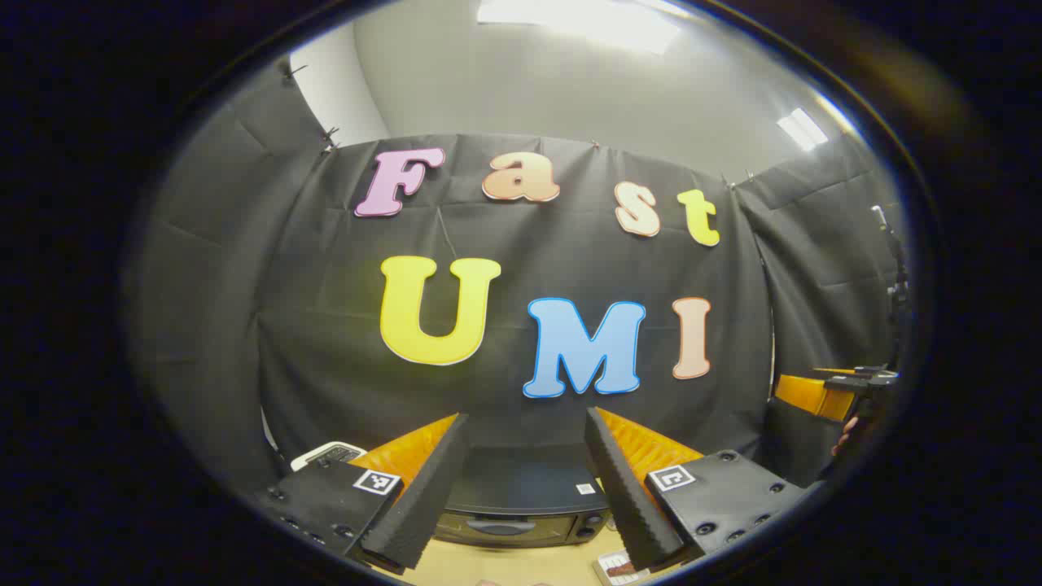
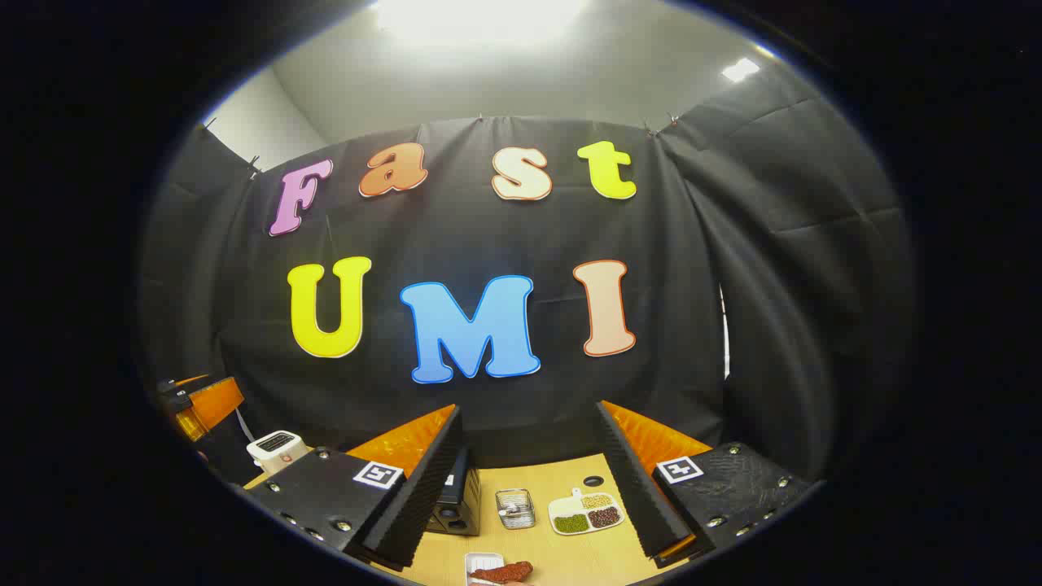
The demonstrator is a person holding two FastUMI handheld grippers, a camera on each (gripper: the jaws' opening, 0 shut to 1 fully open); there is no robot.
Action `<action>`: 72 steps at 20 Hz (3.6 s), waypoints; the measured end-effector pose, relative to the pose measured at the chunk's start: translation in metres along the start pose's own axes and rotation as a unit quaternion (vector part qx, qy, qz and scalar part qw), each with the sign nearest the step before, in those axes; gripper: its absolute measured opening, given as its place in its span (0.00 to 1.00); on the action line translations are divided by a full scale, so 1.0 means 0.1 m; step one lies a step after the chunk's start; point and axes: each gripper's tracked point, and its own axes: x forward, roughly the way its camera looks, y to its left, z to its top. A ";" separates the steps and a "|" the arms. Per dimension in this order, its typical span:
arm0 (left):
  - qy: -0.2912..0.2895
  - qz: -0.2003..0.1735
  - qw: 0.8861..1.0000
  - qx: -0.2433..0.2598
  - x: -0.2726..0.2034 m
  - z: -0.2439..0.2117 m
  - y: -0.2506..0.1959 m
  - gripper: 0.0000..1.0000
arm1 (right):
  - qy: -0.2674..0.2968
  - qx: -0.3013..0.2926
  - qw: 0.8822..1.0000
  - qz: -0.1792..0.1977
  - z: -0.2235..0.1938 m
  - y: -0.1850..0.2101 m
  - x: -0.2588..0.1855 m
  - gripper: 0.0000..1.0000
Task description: Open the electric oven with the left hand, put the food in, and close the electric oven.
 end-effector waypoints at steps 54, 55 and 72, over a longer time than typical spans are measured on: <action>0.305 0.011 0.952 0.032 1.38 -3.32 0.24 0.93 | 0.075 -0.011 0.996 -0.052 -0.57 -0.47 -0.23 0.98; 0.306 0.019 0.951 0.037 1.40 -3.37 0.31 0.95 | 0.075 -0.012 0.996 -0.053 -0.56 -0.47 -0.22 0.98; 0.312 0.001 0.950 0.029 0.89 -3.57 0.33 0.94 | 0.079 -0.002 0.996 -0.046 -0.62 -0.37 -0.26 0.98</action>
